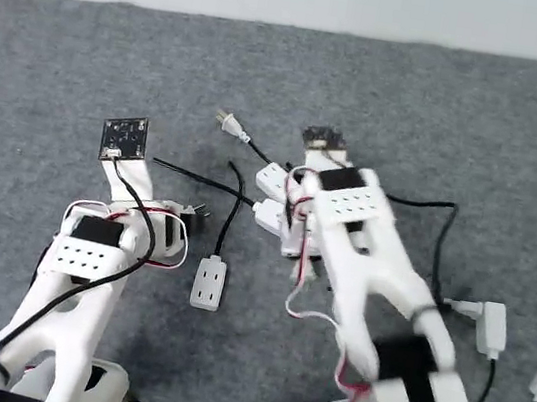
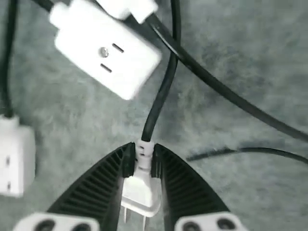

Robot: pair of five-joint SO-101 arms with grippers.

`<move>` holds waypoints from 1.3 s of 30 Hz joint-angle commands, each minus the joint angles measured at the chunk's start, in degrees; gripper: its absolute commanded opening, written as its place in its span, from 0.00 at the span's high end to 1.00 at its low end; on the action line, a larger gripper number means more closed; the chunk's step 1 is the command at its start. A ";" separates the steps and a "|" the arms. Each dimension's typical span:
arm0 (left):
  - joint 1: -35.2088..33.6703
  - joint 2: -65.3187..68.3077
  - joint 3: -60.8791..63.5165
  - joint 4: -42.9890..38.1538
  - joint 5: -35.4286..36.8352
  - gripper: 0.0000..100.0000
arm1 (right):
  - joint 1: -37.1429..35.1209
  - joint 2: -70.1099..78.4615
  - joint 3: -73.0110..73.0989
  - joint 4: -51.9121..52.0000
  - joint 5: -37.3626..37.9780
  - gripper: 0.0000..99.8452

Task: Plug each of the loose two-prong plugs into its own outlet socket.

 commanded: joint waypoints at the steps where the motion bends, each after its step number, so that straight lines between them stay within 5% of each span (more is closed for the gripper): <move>1: 1.23 5.10 -4.26 -0.97 -3.69 0.78 | 0.57 -14.46 2.11 2.07 4.04 0.99; 6: 1.32 16.88 -14.11 4.57 -11.52 0.99 | 0.31 -32.13 7.91 2.15 8.18 0.99; 15: 0.79 27.34 -22.20 10.90 -16.44 0.99 | -2.15 -48.57 9.67 5.93 10.73 0.99; 23: 0.88 27.69 -22.73 11.78 -16.53 0.99 | 18.42 -42.95 17.23 3.56 14.42 0.99; 31: 0.88 27.87 -23.16 11.96 -16.53 0.99 | 24.31 -58.77 14.95 2.42 7.82 0.99; 35: 1.32 28.13 -22.99 12.04 -17.76 0.99 | 17.98 -66.59 14.33 2.15 6.68 0.99; 39: 3.60 28.22 -22.64 15.12 -26.81 0.99 | -0.40 -69.58 14.86 0.92 7.30 0.99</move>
